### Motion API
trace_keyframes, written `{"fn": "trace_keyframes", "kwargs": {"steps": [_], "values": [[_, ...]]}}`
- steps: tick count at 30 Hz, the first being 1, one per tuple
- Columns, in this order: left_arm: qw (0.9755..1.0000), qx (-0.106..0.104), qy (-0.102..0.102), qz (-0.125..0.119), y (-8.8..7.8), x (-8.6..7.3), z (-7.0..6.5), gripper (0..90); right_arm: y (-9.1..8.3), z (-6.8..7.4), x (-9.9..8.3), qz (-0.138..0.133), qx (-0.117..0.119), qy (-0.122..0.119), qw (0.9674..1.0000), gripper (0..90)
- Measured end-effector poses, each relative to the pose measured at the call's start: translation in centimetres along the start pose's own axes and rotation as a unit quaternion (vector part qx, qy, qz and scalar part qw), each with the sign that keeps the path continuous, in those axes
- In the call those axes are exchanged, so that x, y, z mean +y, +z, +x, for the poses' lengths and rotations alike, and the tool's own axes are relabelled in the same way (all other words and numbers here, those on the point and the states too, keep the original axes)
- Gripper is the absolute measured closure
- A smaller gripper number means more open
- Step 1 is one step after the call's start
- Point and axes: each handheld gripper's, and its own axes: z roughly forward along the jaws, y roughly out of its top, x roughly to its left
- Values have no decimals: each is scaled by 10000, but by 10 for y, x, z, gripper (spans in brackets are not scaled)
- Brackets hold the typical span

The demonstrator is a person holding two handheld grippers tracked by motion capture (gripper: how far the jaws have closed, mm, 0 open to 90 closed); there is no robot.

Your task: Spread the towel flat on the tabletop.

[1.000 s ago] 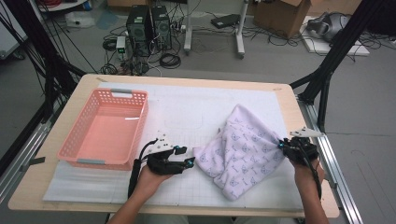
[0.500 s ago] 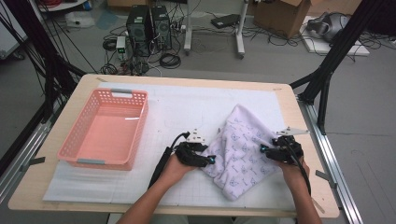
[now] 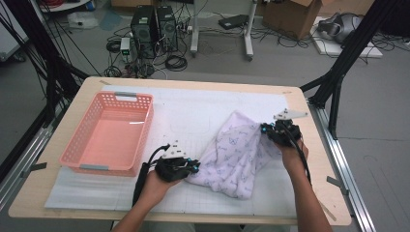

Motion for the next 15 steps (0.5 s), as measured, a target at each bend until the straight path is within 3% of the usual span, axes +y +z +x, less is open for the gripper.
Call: {"fn": "trace_keyframes", "kwargs": {"steps": [3, 8, 10, 11, 15], "values": [[9998, 124, -135, -127, -11, -6, 5, 834, 17, -2, 22, -168, -128, 151, 9997, 868], [9982, 336, -285, -405, -15, -8, 9, 796, 42, 7, 51, -162, -585, 107, 9981, 866], [9980, 385, -294, -408, -14, -8, 9, 630, 51, 12, 55, -68, -532, 127, 9985, 816], [9978, 438, -309, -377, -13, -9, 10, 541, 52, 14, 55, -56, -591, 147, 9981, 747], [9976, 309, -432, -437, -10, -10, 13, 432, 41, 14, 47, -214, -277, 395, 9986, 615]]}}
